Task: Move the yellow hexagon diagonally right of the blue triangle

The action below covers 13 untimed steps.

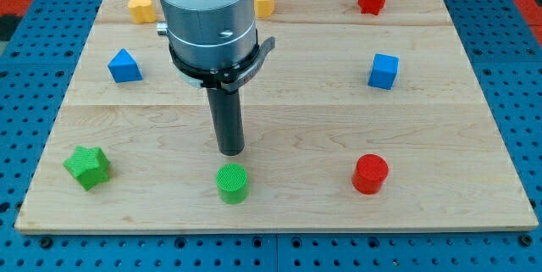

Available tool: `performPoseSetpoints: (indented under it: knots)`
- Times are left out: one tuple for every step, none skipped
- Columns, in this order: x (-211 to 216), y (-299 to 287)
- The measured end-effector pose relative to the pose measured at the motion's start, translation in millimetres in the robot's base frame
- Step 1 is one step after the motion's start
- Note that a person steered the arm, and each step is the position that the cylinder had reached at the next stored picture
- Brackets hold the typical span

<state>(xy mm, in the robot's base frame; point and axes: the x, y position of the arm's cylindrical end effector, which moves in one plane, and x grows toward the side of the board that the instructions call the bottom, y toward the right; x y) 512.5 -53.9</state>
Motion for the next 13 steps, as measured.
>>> performPoseSetpoints:
  knots:
    - [0.0,0.0]
    - [0.0,0.3]
    - [-13.7,17.5]
    - [-38.9,20.2]
    - [-68.8,20.2]
    - [-91.7,25.9]
    - [-161.1,47.5]
    - [-226.3,74.8]
    - [-286.2,99.4]
    - [-318.1,86.5]
    - [-302.5,23.6]
    - [-284.1,24.2]
    - [-280.5,-33.6]
